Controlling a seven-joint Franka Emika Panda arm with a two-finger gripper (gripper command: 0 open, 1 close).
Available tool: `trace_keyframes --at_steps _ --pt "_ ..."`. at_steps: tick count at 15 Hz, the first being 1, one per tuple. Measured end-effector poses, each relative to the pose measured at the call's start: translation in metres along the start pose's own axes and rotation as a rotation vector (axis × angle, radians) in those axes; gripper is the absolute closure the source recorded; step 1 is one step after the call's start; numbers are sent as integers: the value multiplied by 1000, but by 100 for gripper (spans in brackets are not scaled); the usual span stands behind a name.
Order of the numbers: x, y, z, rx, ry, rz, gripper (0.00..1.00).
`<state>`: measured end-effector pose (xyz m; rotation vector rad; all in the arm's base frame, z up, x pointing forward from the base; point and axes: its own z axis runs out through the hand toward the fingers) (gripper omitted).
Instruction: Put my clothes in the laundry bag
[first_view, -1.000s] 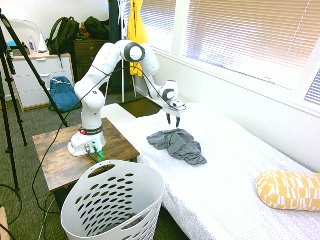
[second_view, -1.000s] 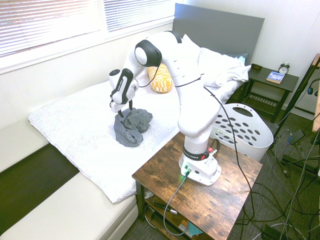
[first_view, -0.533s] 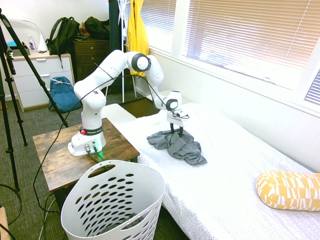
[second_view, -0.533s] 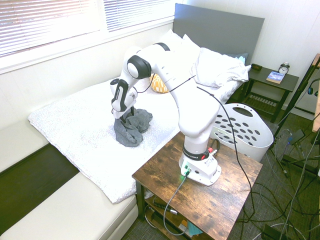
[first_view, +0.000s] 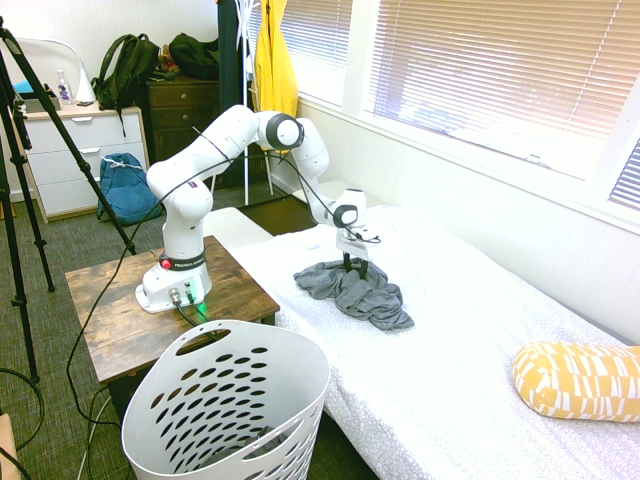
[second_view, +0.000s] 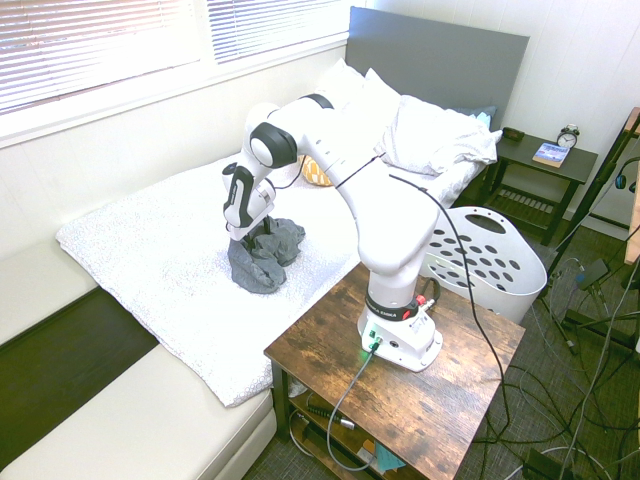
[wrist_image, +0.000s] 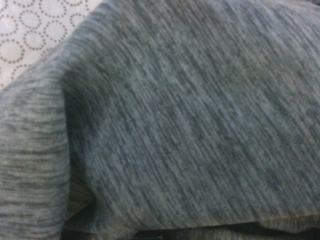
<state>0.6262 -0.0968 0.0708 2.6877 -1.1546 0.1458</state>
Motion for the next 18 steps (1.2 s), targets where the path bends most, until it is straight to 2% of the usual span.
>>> trace_keyframes --at_steps 6,14,18 --pt "13 7 -2 13 -21 11 100" --pt "11 22 17 -13 -39 29 100" --pt "13 18 0 -26 -41 17 100"
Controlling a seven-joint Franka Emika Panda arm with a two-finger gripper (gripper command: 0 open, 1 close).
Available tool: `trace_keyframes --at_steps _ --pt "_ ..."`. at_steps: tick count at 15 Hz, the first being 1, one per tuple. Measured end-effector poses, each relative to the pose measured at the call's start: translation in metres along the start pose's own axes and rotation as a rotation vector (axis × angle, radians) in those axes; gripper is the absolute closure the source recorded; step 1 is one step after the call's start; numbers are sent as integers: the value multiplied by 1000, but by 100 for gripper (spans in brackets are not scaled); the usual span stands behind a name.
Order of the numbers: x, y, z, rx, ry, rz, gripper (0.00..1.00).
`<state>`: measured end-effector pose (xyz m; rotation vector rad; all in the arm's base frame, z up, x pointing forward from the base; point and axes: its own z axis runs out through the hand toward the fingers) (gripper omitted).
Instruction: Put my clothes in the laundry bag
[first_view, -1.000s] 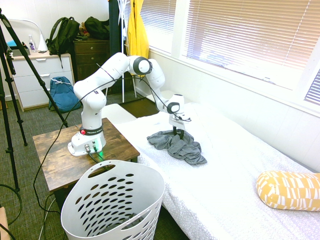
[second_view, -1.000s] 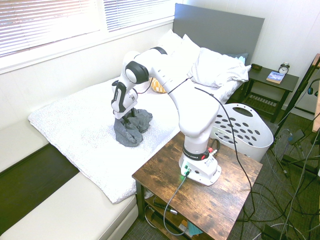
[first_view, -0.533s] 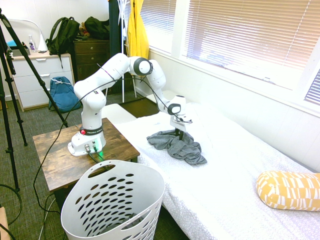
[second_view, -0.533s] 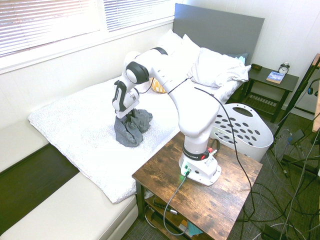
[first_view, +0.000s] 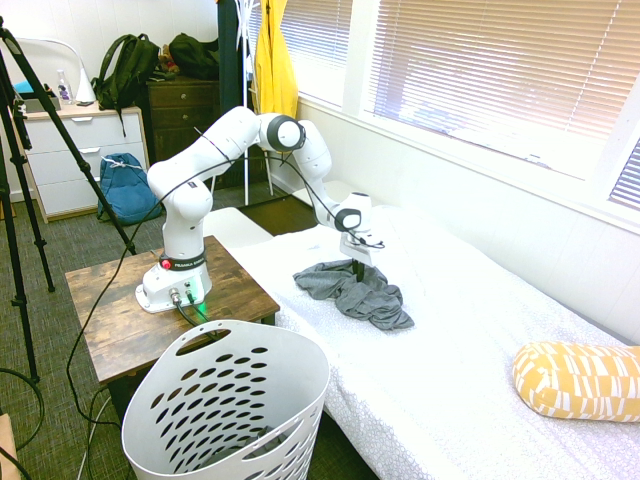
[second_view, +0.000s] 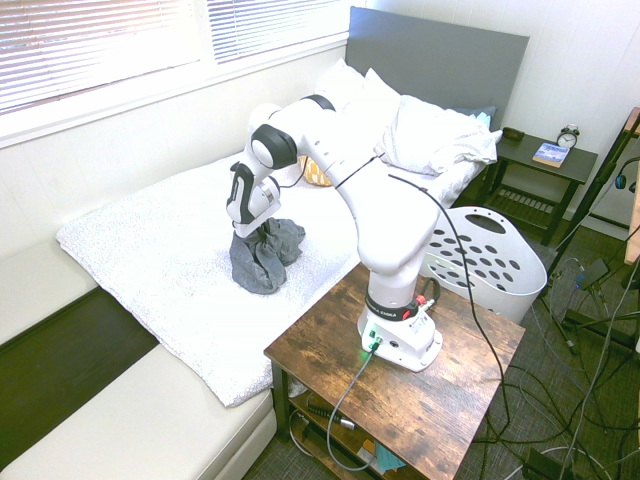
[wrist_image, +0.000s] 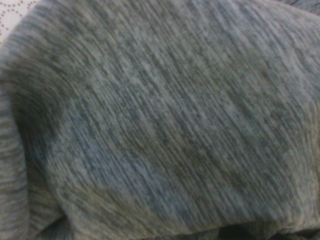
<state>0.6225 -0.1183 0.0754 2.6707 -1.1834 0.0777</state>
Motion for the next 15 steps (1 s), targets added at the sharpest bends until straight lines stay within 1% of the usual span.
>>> trace_keyframes --at_steps 3,6,9,11,13,15 --pt "2 -6 -41 -48 -15 -32 100" --pt "8 1 -111 -120 -48 -50 100" --pt "14 18 -215 -197 -90 -73 100" --pt "18 31 -285 -250 -96 -96 100" --pt "25 54 -347 -315 -90 -137 100" --pt "38 86 -406 -362 -71 -176 100"
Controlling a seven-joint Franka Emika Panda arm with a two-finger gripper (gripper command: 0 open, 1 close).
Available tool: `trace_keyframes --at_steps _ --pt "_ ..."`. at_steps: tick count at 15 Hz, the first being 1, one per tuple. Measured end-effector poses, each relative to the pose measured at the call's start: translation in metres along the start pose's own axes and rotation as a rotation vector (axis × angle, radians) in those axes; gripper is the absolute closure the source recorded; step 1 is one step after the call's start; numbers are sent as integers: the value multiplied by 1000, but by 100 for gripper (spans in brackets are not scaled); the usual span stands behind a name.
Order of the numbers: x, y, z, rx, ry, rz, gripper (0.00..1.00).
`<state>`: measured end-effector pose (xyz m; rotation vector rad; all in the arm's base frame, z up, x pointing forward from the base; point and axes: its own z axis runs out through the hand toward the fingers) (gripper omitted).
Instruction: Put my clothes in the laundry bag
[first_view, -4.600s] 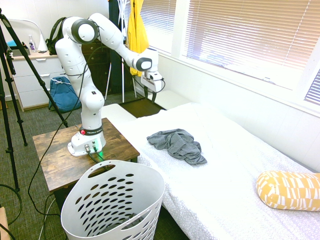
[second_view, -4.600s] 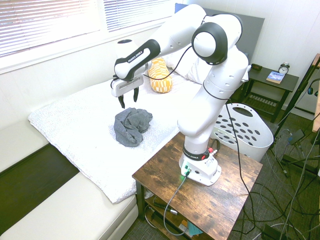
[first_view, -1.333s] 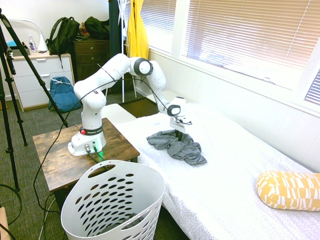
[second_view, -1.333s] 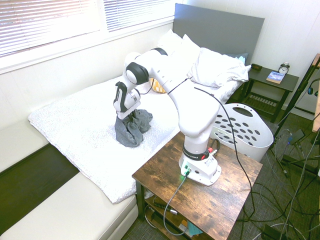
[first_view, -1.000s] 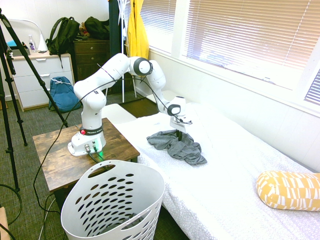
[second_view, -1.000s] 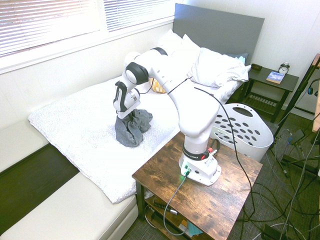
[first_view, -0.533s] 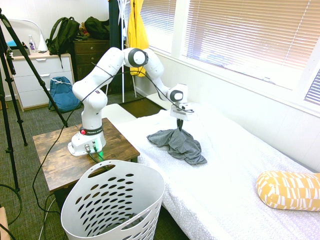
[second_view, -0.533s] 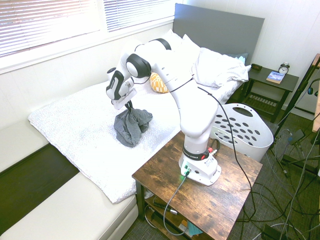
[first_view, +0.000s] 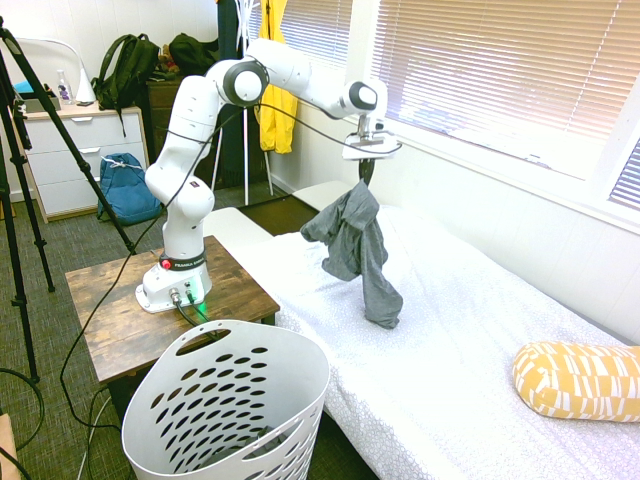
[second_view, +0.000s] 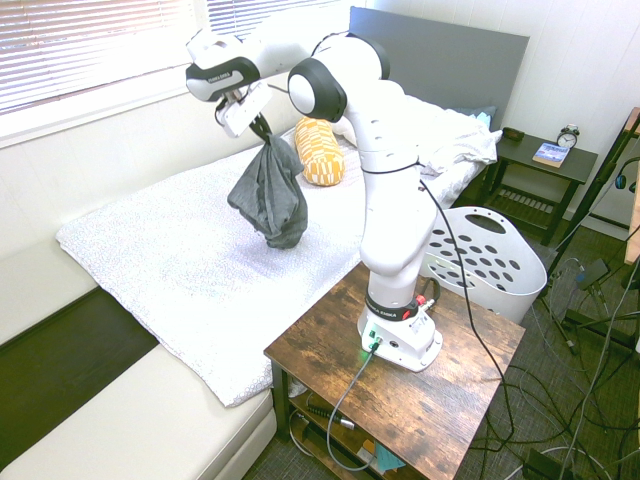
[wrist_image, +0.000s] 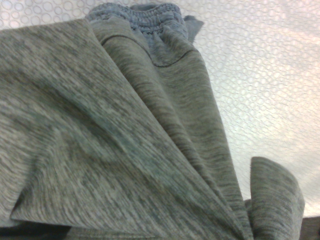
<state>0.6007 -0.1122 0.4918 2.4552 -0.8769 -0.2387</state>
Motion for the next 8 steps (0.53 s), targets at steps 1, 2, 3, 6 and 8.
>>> trace_keyframes --at_steps 1,2,3,6,8 --pt "-1 29 -19 -27 6 -14 100" --pt "-3 59 -38 -53 11 -27 100" --pt "-6 88 -54 -79 19 -36 100" --pt "-19 187 -92 -191 8 -58 100" --pt "-32 254 -110 -304 -29 -72 100"
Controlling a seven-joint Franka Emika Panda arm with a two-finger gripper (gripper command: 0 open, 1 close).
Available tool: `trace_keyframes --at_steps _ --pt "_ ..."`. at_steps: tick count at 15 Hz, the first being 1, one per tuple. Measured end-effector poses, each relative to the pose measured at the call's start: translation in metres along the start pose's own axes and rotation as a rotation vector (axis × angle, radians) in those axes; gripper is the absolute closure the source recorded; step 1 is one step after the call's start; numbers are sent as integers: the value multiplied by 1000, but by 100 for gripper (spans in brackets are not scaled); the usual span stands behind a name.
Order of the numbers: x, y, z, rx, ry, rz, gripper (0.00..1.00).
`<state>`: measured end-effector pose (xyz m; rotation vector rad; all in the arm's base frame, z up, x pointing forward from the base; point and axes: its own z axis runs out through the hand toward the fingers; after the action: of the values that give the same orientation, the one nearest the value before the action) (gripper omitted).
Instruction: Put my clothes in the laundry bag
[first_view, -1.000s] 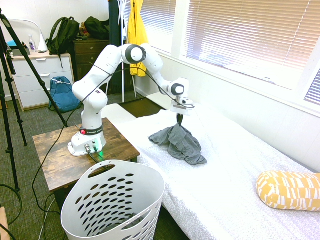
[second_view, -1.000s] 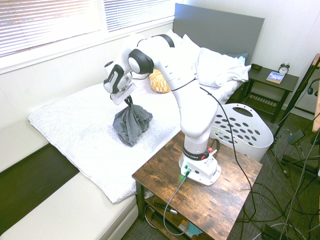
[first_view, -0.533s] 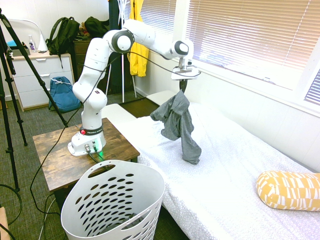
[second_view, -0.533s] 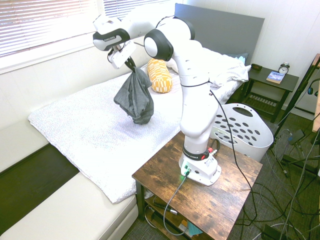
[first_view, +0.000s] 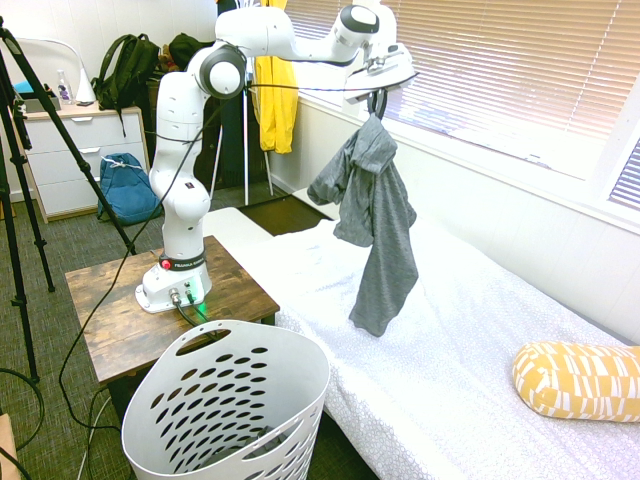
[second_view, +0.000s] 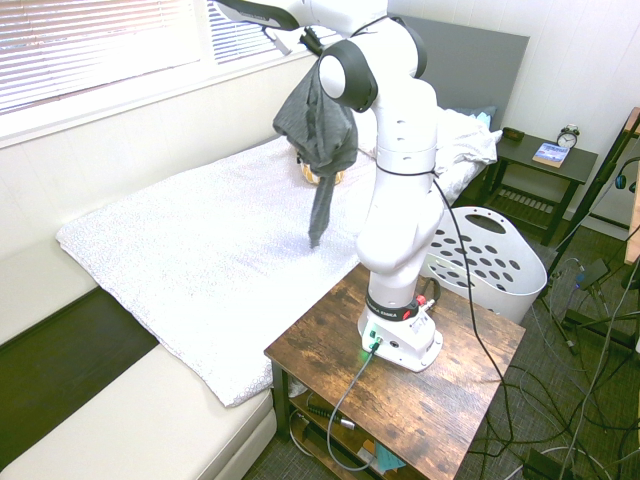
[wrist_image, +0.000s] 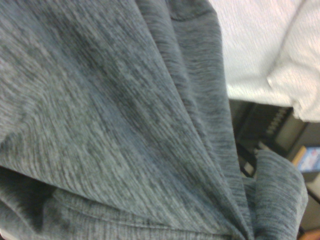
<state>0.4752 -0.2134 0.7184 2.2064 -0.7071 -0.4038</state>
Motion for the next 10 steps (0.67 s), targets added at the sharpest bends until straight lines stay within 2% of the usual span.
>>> trace_keyframes --at_steps 3,6,10 --pt "-23 93 8 -167 -92 -16 100" --pt "-38 165 38 -315 -255 -33 100" --pt "-53 197 103 -379 -446 -72 100"
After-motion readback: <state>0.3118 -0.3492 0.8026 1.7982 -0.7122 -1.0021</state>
